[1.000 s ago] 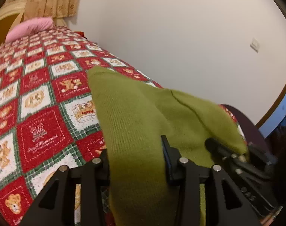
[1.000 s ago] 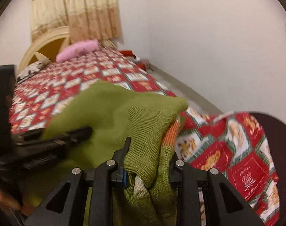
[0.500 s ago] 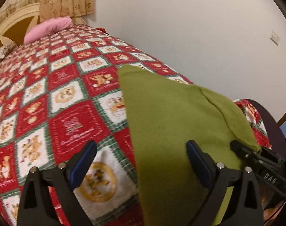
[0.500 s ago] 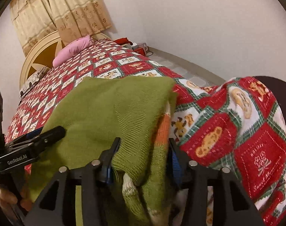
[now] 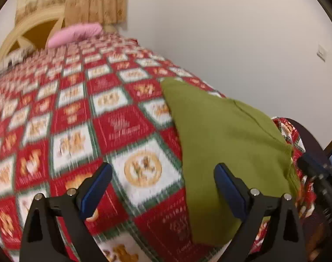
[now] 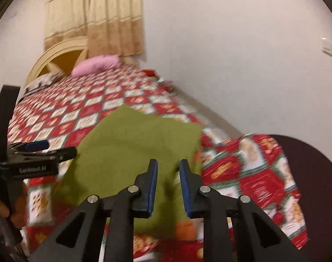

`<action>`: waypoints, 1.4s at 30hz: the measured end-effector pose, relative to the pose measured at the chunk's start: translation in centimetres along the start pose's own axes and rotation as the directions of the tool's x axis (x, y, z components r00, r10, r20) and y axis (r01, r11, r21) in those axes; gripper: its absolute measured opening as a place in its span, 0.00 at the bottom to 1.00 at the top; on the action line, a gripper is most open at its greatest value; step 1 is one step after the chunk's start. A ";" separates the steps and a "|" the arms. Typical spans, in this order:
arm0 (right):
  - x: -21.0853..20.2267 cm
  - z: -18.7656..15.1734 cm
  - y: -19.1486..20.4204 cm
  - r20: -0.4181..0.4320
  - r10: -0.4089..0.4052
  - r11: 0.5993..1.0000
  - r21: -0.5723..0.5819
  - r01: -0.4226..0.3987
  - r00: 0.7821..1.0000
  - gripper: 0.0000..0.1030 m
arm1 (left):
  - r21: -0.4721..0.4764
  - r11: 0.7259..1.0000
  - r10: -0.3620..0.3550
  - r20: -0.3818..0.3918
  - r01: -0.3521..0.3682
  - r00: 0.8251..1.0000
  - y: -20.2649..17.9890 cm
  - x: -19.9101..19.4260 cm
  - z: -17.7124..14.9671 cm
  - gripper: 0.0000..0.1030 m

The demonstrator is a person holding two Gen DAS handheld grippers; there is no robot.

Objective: Fold small clothes
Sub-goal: 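Lower the folded bundle onto the quilt and open both tools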

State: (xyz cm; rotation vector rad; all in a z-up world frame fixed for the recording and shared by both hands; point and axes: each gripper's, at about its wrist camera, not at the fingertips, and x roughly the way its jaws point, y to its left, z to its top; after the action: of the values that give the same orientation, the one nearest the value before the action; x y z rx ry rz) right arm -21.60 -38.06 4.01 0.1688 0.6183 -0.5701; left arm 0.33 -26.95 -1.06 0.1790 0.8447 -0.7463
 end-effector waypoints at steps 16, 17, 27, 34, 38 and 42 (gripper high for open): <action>4.9 -3.1 -1.2 -0.195 0.037 0.999 0.041 -0.029 0.980 0.18 | 0.044 0.992 -0.115 -0.062 0.118 0.991 3.1 -1.9 -5.1 0.94; 4.8 -3.1 -1.3 -0.195 0.037 0.999 0.042 -0.029 0.980 0.18 | 0.085 0.989 -0.118 -0.059 0.123 0.991 2.1 -2.1 -5.2 0.94; 4.4 -3.2 -1.4 -0.206 0.063 0.996 0.073 -0.048 0.977 0.18 | 0.074 0.997 0.042 -0.079 -0.036 0.996 2.2 1.4 -4.5 0.93; 4.5 -3.3 -0.7 -0.208 0.036 0.999 0.031 -0.030 0.977 0.18 | 0.101 0.994 0.060 -0.094 -0.050 0.994 1.7 0.3 -5.8 0.92; 2.4 -3.0 -0.6 -0.199 0.043 0.998 0.049 -0.034 0.979 0.20 | 0.100 0.993 0.062 -0.047 -0.057 0.997 1.9 -2.0 -5.6 0.91; -1.5 -2.5 -0.8 -0.136 0.022 0.998 0.068 -0.013 0.990 0.24 | 0.129 0.985 0.106 0.074 -0.115 0.992 0.4 -5.1 -4.9 0.92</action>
State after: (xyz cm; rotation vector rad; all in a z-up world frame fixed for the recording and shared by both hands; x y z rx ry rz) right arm -24.31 -37.27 2.89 0.2782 0.7307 -0.5655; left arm -4.63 -21.86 -0.64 0.3158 0.7160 -0.7011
